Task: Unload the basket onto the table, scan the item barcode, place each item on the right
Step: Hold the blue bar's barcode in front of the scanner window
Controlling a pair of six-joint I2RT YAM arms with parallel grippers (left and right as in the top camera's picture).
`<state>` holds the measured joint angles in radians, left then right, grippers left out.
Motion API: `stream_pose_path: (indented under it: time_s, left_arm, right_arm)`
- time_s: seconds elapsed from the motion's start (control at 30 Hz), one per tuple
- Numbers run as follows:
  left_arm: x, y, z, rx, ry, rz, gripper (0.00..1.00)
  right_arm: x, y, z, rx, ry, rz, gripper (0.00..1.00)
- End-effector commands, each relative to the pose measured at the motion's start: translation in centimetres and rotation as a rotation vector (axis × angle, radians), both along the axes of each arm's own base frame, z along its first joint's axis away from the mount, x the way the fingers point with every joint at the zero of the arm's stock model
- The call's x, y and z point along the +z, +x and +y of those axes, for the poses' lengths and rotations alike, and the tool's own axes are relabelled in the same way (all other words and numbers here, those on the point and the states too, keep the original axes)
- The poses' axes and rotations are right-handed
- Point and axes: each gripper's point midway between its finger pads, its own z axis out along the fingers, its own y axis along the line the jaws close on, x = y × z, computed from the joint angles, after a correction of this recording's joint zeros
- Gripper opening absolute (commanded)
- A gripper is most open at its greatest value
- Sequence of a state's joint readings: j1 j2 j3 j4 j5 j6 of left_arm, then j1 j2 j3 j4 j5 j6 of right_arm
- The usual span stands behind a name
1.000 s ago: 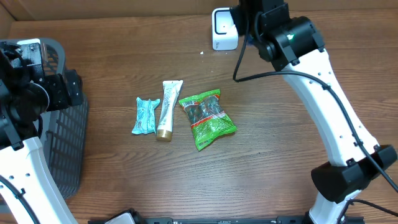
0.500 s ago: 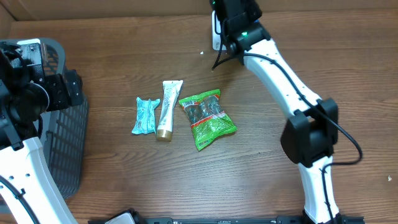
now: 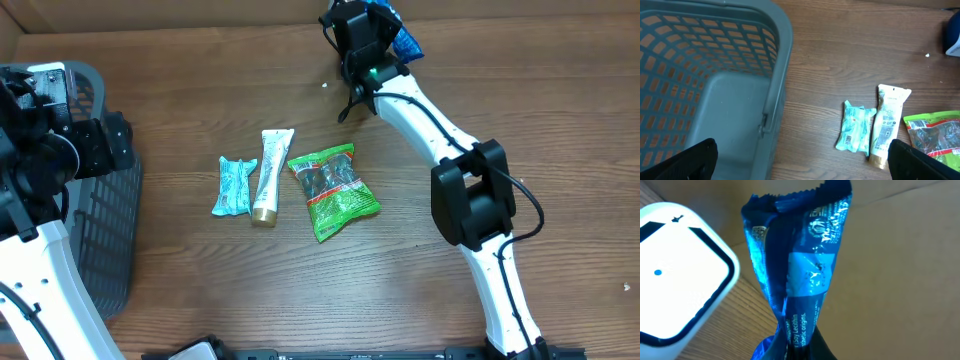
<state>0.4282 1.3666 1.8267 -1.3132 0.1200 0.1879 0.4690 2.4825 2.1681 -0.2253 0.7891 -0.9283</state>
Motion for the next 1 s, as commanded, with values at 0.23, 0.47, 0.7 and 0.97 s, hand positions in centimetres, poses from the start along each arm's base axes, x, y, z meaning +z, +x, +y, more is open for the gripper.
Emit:
stream_pose_path:
  time_s: [0.23,0.47,0.7,0.97]
  left_arm:
    - [0.31,0.17,0.06,-0.015,0.01,-0.007,1.0]
    - [0.31,0.17,0.06,-0.015,0.01,-0.007,1.0]
    - [0.31,0.17,0.06,-0.015,0.01,-0.007,1.0]
    - [0.31,0.17,0.06,-0.015,0.01,-0.007,1.0]
  right_arm:
    - [-0.99,1.0,-1.41,-0.099,-0.02,-0.094,0.04]
    - [-0.87,1.02,-1.42,-0.104,-0.011,-0.104,0.04]
    - [-0.96,0.93,-1.54,-0.11,-0.017,-0.099,0.04]
    - [-1.48,0.7,-1.5,-0.107,-0.032,-0.072,0.04]
